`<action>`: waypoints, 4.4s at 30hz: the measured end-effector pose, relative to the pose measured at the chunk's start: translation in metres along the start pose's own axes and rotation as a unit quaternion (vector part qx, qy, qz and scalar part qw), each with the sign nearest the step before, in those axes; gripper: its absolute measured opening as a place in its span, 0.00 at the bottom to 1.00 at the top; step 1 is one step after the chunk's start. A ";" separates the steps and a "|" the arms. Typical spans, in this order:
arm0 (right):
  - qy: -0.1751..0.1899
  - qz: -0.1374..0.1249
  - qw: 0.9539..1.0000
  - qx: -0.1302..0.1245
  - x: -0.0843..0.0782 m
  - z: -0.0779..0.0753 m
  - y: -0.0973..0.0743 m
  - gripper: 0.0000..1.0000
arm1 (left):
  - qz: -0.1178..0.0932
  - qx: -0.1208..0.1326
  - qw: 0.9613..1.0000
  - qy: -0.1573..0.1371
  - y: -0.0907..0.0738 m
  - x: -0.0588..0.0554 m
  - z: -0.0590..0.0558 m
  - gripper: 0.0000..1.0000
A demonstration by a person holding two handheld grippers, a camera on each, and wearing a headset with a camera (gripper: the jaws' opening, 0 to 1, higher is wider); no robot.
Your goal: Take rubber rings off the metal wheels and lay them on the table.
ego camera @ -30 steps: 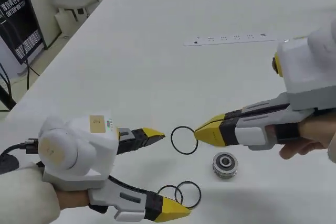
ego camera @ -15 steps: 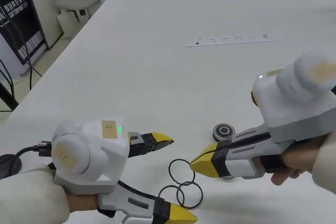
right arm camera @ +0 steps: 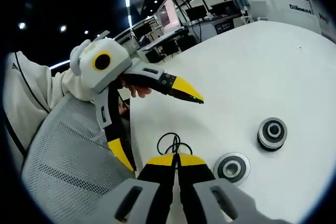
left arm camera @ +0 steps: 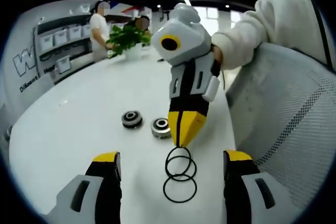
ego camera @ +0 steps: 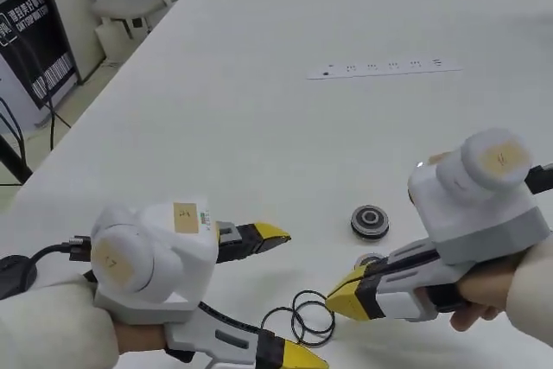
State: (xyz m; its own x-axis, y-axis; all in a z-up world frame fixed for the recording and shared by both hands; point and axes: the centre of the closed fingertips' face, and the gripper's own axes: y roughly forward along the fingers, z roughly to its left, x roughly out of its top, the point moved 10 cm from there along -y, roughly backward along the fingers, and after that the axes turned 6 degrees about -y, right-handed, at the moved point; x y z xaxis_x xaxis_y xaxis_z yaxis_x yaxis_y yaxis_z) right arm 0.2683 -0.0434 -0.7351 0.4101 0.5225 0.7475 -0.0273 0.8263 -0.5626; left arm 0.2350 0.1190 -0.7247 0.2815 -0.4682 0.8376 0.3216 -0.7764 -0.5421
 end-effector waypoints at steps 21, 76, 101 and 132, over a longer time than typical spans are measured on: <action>-0.012 0.017 0.999 -0.045 -0.006 -0.011 -0.004 0.00 | -0.003 0.005 1.000 -0.005 -0.002 0.000 0.001 0.79; -0.006 -0.138 0.979 -0.152 0.016 -0.061 -0.106 0.33 | -0.018 0.043 0.999 -0.028 -0.037 0.011 0.018 0.76; 0.016 -0.110 0.981 -0.158 -0.010 -0.067 -0.102 0.32 | -0.046 0.041 0.998 -0.007 -0.054 0.053 0.029 0.80; 0.019 -0.092 0.983 -0.161 -0.023 -0.063 -0.102 0.32 | -0.075 0.040 0.996 0.012 -0.037 0.087 0.057 0.74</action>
State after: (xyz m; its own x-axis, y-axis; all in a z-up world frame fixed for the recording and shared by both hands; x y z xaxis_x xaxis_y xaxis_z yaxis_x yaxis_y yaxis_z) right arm 0.3193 -0.1536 -0.7175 0.4150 0.3578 0.8365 0.3373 0.7934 -0.5067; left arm 0.2986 0.1311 -0.6358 0.2030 -0.3603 0.9105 0.4295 -0.8028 -0.4134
